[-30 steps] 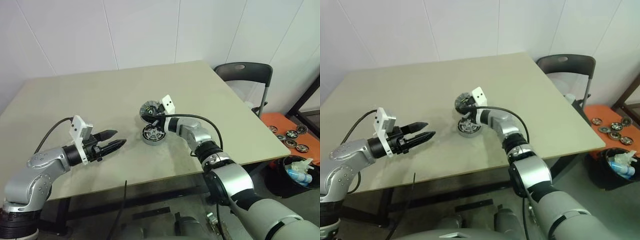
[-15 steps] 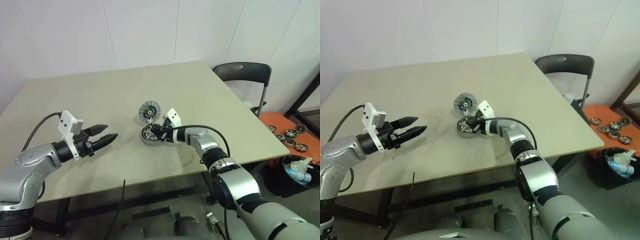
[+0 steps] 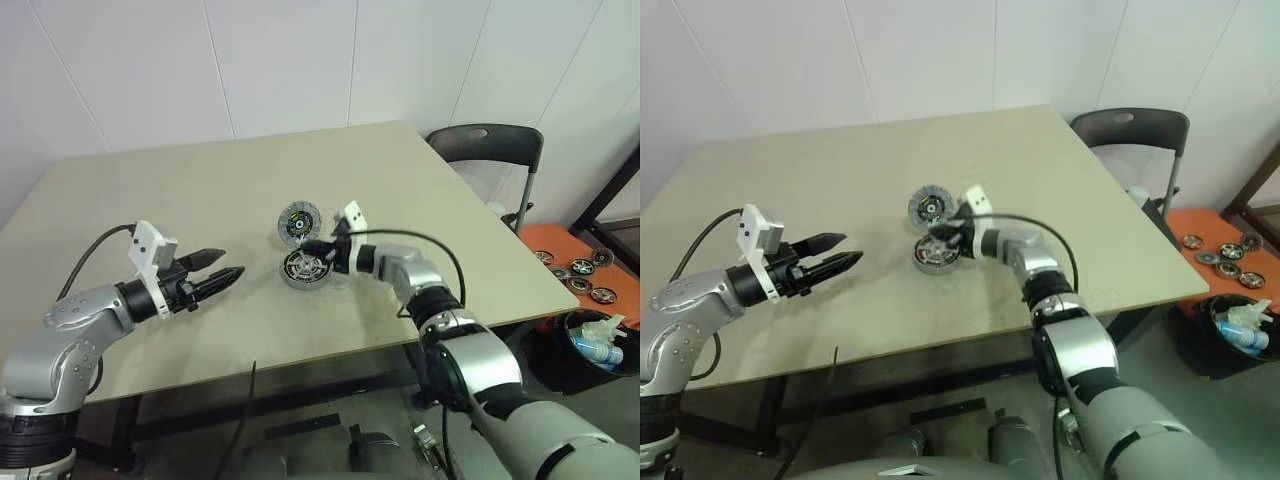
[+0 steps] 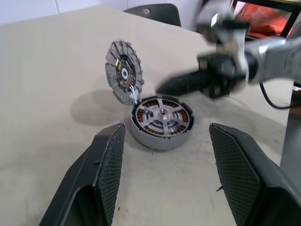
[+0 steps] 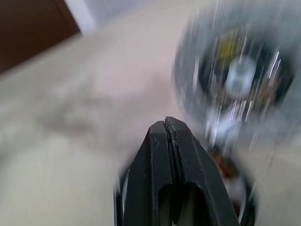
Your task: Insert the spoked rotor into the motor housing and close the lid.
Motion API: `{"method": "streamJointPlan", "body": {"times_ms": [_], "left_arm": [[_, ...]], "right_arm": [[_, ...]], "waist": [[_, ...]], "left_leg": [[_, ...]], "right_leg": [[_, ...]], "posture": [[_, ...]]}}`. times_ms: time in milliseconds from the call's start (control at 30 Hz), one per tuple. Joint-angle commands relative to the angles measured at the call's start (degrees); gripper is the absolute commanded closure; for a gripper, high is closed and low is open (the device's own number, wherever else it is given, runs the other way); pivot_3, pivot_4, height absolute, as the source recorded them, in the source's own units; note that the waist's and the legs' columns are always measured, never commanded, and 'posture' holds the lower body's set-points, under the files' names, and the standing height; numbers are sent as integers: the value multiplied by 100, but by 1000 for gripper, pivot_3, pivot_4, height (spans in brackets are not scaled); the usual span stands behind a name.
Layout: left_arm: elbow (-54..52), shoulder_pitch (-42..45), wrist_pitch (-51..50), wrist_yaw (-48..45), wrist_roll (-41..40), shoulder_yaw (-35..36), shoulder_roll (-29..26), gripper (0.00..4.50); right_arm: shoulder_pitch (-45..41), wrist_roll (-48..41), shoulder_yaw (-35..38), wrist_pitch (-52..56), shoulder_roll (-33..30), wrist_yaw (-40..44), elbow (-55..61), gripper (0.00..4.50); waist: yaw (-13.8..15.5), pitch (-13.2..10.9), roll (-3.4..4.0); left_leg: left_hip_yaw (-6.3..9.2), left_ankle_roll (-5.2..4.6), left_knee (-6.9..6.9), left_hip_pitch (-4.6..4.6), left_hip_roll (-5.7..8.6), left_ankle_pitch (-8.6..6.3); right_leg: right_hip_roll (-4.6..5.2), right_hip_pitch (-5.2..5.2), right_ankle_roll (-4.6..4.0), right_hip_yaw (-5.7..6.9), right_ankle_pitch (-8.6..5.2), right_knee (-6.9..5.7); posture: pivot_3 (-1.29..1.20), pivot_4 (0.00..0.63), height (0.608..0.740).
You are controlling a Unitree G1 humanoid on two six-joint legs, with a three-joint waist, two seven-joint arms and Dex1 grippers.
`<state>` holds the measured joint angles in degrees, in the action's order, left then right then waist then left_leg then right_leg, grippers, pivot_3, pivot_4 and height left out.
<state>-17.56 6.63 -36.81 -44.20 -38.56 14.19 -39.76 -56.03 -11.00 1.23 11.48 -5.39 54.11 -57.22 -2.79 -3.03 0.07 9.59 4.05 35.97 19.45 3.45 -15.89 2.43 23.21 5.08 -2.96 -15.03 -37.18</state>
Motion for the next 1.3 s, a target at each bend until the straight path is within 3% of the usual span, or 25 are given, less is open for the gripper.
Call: {"method": "streamJointPlan", "body": {"times_ms": [33, 133, 300, 467, 633, 667, 767, 900, 1300], "left_arm": [[-102, 65, 123, 49, 44, 25, 38, 1452], [-179, -34, 170, 22, 98, 23, 41, 1452], [-174, -118, 210, -12, 142, 60, 10, 1452], [-188, -105, 257, 40, 190, -18, 88, 1452], [-296, -210, 309, 98, 244, -74, 176, 1452], [-322, -246, 322, 113, 253, -78, 181, 1419], [-402, -353, 347, 175, 255, -57, 198, 1400], [-559, -510, 347, 290, 247, -30, 251, 1400], [-921, -918, 310, 603, 156, 127, 384, 1400]], "right_arm": [[-185, 385, -302, -673, -150, 73, 115, 4500], [29, 1160, -1128, -1707, -536, 750, 72, 4500], [-614, 1288, -1375, -2290, -882, 1813, -70, 4500], [-1555, 1659, -1643, -3099, -915, 2360, -607, 4500], [-1973, 2460, -2292, -4330, -965, 2608, -1079, 4500], [-2026, 2569, -2387, -4512, -938, 2643, -1153, 4316], [-2190, 3058, -2771, -5055, -880, 2422, -1355, 3661], [-2429, 3666, -3127, -5240, -738, 1635, -1603, 2331], [-2375, 4550, -3670, -5208, -500, 1089, -1987, 2331]], "waist": [[3, 1, -2], [25, 2, -3], [-18, -9, 9], [-139, -12, 15], [-116, -9, 11], [-116, -10, 11], [-119, -10, 12], [-132, -11, 13], [-115, -11, 13]], "left_leg": [[1, 0, -2, 0, 0, 0], [1, 0, -5, 1, 4, 0], [-4, -3, 4, 5, 5, -2], [-1, -2, 0, -5, -2, -1], [2, -2, -4, -4, -5, -1], [1, -2, -2, -1, -1, -1], [1, -2, 4, 3, 5, -1], [2, -2, -1, 0, 0, -1], [3, -1, 1, 0, 2, -1]], "right_leg": [[-1, 0, 0, 0, 0, 1], [1, -2, 1, 2, 0, 7], [7, 0, 1, -1, 0, 6], [-2, 1, 0, 1, 1, -8], [0, -1, -1, 3, 0, -3], [5, -1, -1, 3, 0, -2], [11, 1, 0, -1, 1, -2], [4, 8, -2, -2, 1, -8], [4, 9, -4, -4, 0, -13]], "posture": [[0, 0, 740], [0, 0, 740], [0, 0, 740], [0, 0, 740], [0, 0, 740], [0, 0, 740], [0, 0, 740], [0, 0, 740], [0, 0, 740]]}}
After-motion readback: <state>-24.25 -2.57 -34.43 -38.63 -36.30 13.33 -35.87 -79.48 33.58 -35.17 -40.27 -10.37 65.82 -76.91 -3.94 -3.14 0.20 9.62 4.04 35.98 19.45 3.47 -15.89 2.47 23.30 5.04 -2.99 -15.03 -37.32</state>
